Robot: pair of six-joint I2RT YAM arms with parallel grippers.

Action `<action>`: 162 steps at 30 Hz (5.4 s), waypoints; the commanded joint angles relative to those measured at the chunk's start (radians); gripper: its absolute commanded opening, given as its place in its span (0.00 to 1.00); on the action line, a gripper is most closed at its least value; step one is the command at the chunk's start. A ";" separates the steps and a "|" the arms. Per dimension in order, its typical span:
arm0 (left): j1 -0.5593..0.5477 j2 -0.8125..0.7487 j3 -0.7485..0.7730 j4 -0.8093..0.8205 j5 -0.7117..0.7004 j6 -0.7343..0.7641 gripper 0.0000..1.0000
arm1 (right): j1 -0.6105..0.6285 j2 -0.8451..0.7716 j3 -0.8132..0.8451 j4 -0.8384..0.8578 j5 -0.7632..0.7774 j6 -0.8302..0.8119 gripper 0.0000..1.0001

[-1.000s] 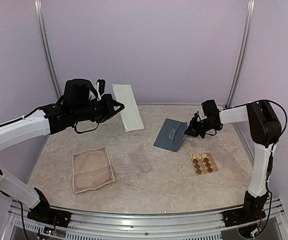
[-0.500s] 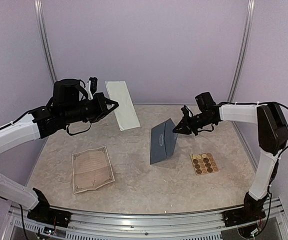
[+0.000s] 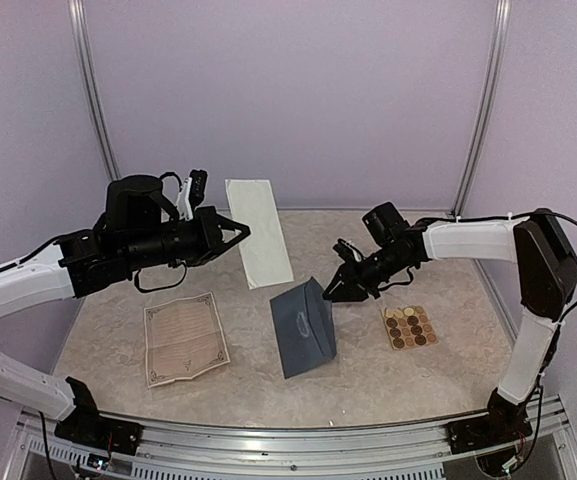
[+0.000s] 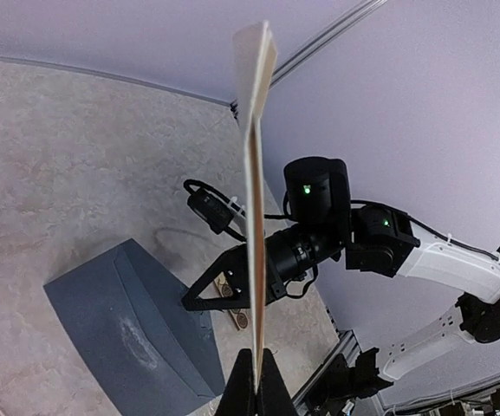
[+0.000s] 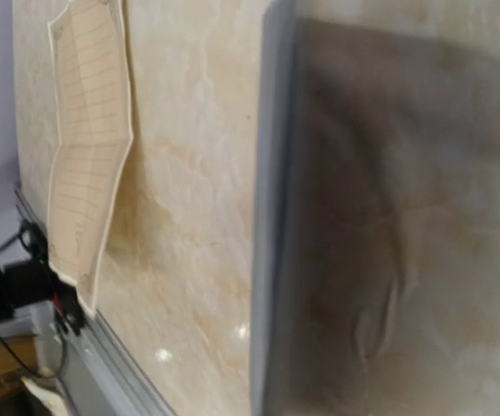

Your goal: Place the letter into the envelope and seal it

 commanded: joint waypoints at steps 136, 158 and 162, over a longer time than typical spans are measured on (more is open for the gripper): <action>-0.026 0.698 -0.028 -0.036 0.158 -0.137 0.36 | 0.010 0.137 -0.033 0.032 0.172 -0.018 0.00; 0.021 0.293 0.325 -0.234 0.212 0.270 0.87 | 0.006 -0.125 0.366 -0.482 -0.189 -0.531 0.00; 0.015 0.301 0.378 -0.288 0.258 0.317 0.92 | 0.042 -0.114 0.435 -0.576 -0.243 -0.587 0.00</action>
